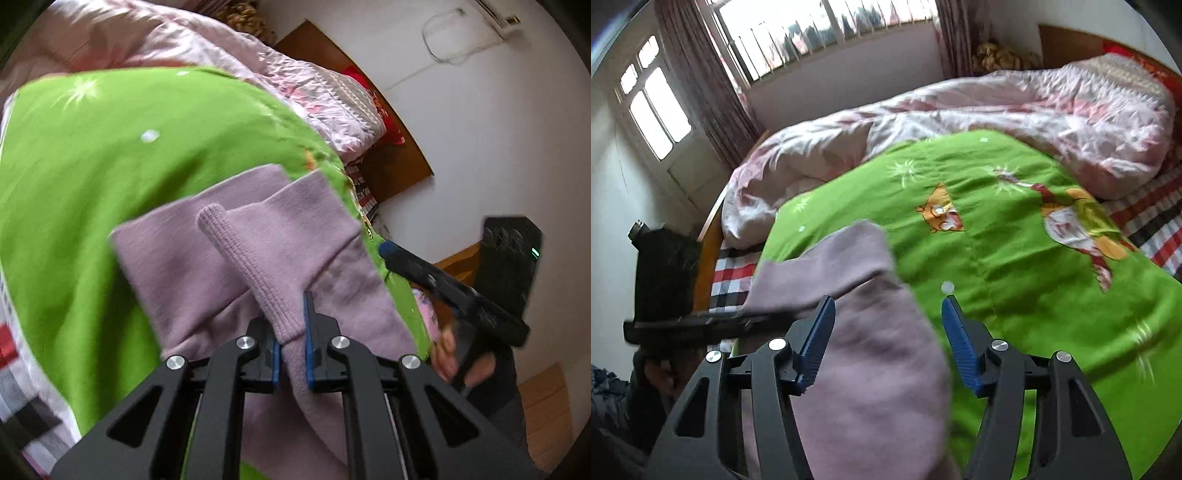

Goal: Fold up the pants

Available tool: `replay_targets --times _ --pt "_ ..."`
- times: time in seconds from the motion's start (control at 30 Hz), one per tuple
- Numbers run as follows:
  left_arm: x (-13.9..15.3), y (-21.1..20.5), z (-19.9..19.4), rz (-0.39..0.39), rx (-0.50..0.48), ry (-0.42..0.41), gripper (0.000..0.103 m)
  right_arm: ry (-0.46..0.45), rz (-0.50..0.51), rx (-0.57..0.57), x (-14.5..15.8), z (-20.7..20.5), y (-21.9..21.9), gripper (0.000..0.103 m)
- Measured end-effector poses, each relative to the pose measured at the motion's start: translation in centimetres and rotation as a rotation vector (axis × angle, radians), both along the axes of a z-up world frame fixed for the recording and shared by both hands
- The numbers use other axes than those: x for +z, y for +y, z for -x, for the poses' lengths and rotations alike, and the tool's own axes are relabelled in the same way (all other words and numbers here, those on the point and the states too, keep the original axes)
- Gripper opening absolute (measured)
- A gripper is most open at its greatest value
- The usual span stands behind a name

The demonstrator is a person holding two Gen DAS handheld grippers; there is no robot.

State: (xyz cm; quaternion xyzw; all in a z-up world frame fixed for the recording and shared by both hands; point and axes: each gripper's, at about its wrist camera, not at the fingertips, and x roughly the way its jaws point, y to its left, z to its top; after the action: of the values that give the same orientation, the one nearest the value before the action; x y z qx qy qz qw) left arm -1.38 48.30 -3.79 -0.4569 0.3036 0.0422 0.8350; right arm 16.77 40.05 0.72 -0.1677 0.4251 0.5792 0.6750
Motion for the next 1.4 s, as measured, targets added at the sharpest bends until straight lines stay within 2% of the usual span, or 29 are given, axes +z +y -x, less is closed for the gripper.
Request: replay_targets --times 0.1,0.17,0.2,0.23,0.3,0.37,0.47,0.53,0.6,0.7,0.73,0.77,0.8,0.83,0.87,0.9,0.93,1.03,1.13,1.23,1.3,1.33,1.4 --pt "-1.0 0.3 0.6 0.024 -0.002 -0.014 0.011 -0.005 0.041 0.064 -1.4 0.7 1.8 0.048" --pt "-1.2 0.6 0.3 0.025 -0.006 -0.017 0.011 -0.058 0.038 0.099 -1.6 1.5 1.9 0.034" --pt "-1.2 0.6 0.2 0.02 -0.008 -0.018 0.011 -0.091 0.028 0.107 -1.5 1.9 1.9 0.022" --pt "-0.9 0.5 0.3 0.011 -0.003 -0.021 0.011 -0.136 0.005 0.111 -1.0 2.4 1.6 0.017" --pt "0.3 0.2 1.1 -0.006 0.016 -0.051 0.01 -0.189 -0.045 0.124 1.1 3.6 0.7 0.013" --pt "3.9 -0.3 2.5 -0.078 0.036 -0.117 0.009 -0.224 -0.094 0.138 3.4 4.5 0.3 0.012" --pt "8.4 -0.1 3.9 -0.179 0.045 -0.172 0.01 -0.227 -0.152 0.156 7.0 5.1 1.0 0.012" --pt "8.9 0.5 3.8 -0.192 0.036 -0.142 0.01 -0.228 -0.111 0.165 6.8 4.9 2.5 0.012" --pt "6.1 1.3 2.6 -0.144 0.015 -0.036 0.01 -0.187 0.005 0.167 3.5 4.5 4.2 0.012" --pt "0.3 2.1 1.7 -0.014 0.005 0.108 0.014 -0.144 0.146 0.134 -1.6 4.0 5.4 0.015" --pt "-1.1 2.3 1.9 0.015 0.014 0.1 0.016 -0.132 0.139 0.123 -2.3 3.9 5.3 0.019" --pt "-1.8 2.8 2.5 0.056 0.02 0.048 0.016 -0.097 0.102 0.097 -2.3 3.5 4.8 0.02" --pt "-2.2 3.1 2.8 0.091 0.023 0.013 0.021 -0.076 0.09 0.079 -2.2 3.2 4.5 0.027" --pt "-2.3 3.6 3.4 0.131 0.031 -0.032 0.027 -0.073 0.084 0.06 -1.8 3.1 4.2 0.043" --pt "-1.9 3.9 4.0 0.123 0.062 -0.04 0.052 -0.094 0.079 0.036 -1.2 3.1 3.8 0.051" --pt "-1.3 3.9 4.4 0.109 0.081 -0.051 0.065 -0.13 0.062 0.012 -0.2 3.3 3.1 0.057" --pt "-0.2 3.7 5.1 0.071 0.108 -0.057 0.071 -0.143 0.038 0.016 0.8 3.9 2.3 0.057" --pt "3.2 2.1 6.8 -0.066 0.146 -0.089 0.075 -0.208 0.013 0.05 2.9 7.1 -1.0 0.057" --pt "4.3 -0.8 6.4 -0.125 0.06 -0.102 0.082 -0.243 0.067 0.095 2.1 11.2 -4.1 0.057" --pt "3.0 -4.2 3.5 -0.246 -0.051 0.007 0.082 -0.31 0.177 0.096 -0.2 14.2 -6.1 0.056" --pt "1.6 -5.0 2.1 -0.271 -0.074 0.071 0.082 -0.385 0.242 0.065 -1.6 16.4 -8.1 0.056" --pt "1.0 -5.2 1.9 -0.275 -0.062 0.105 0.082 -0.374 0.234 0.046 -1.5 17.1 -9.2 0.056" --pt "2.0 -5.4 2.6 -0.267 -0.044 0.084 0.082 -0.331 0.187 -0.007 -0.8 18.1 -11.9 0.056"
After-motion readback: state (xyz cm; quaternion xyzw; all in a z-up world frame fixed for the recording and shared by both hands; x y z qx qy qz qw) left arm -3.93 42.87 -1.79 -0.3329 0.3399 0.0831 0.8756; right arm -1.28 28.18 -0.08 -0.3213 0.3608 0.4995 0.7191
